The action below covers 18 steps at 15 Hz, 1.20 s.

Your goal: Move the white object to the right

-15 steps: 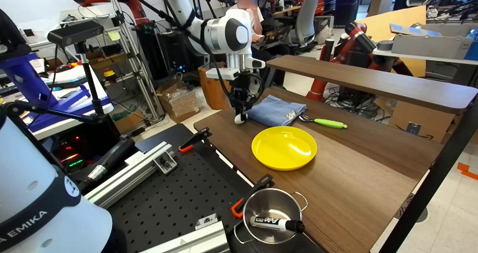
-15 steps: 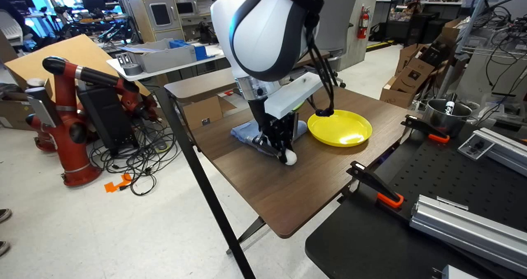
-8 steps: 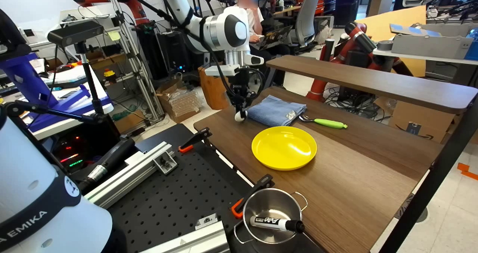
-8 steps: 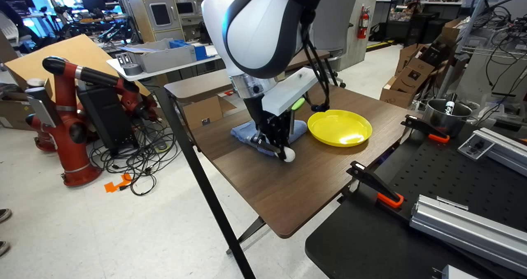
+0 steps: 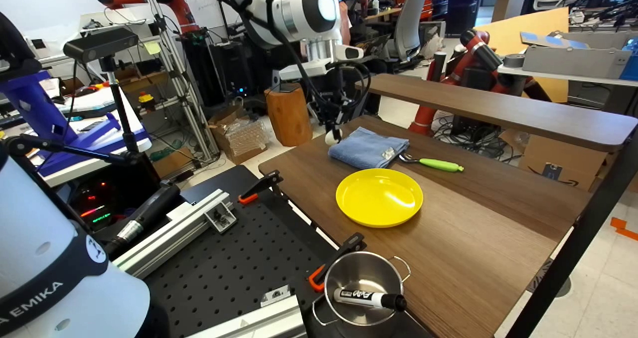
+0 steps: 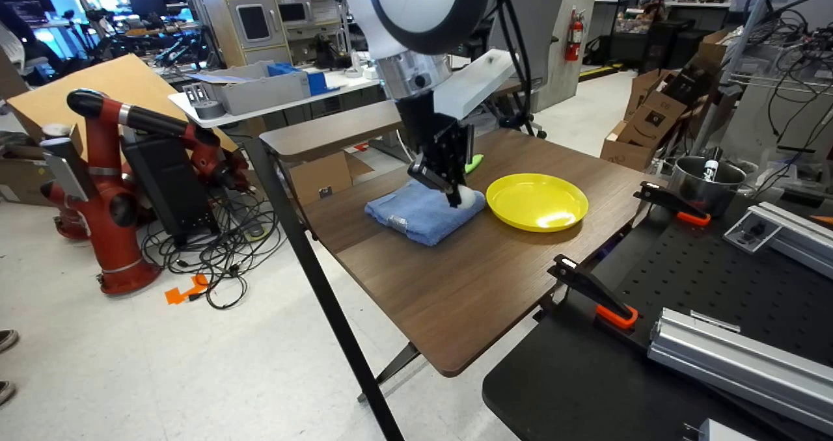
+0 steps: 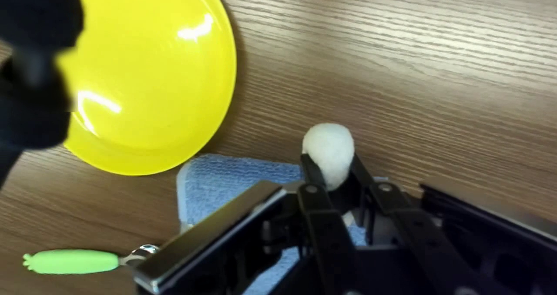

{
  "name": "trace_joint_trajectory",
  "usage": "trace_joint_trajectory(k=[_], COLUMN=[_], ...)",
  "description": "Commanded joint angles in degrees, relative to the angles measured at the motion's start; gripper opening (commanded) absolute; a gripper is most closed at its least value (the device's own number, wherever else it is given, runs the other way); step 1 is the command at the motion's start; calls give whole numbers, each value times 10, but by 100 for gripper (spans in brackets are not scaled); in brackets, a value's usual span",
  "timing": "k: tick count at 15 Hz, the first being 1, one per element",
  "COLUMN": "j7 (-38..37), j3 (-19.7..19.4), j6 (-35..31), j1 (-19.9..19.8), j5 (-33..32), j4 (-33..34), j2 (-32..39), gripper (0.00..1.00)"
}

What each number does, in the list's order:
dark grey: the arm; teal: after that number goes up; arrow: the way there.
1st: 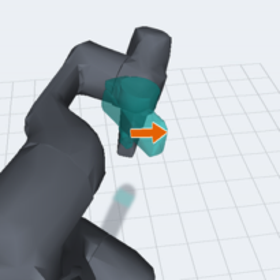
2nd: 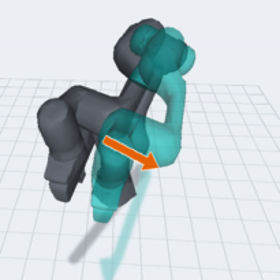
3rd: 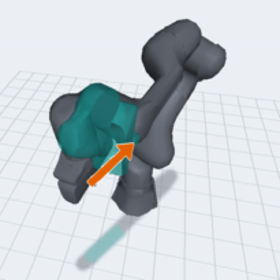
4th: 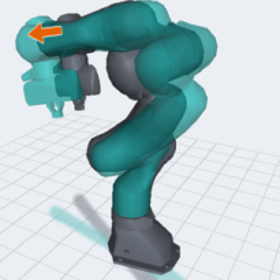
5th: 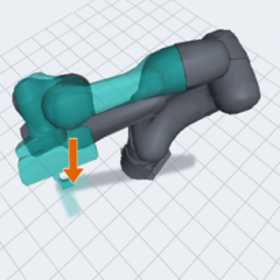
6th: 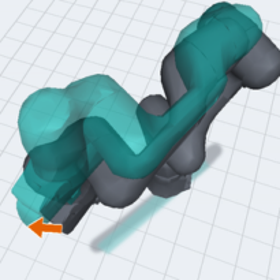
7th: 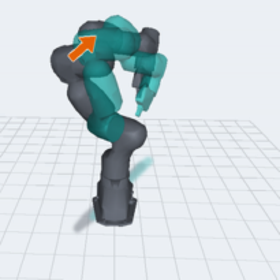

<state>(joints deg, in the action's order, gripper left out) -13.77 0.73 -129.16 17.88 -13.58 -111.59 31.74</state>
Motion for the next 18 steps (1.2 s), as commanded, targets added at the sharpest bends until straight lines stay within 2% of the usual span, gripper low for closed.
trace_joint_trajectory(k=[1,7,13,18], j7=[48,151,262,320], j3=[1,-15,-26,-27], j6=[-14,-13,7,28], j1=[-40,-143,-233,-276], j5=[-9,16,59,95], j4=[-57,-79,-17,74], j2=[-64,-108,-73,-10], gripper=[5,5,5,5])
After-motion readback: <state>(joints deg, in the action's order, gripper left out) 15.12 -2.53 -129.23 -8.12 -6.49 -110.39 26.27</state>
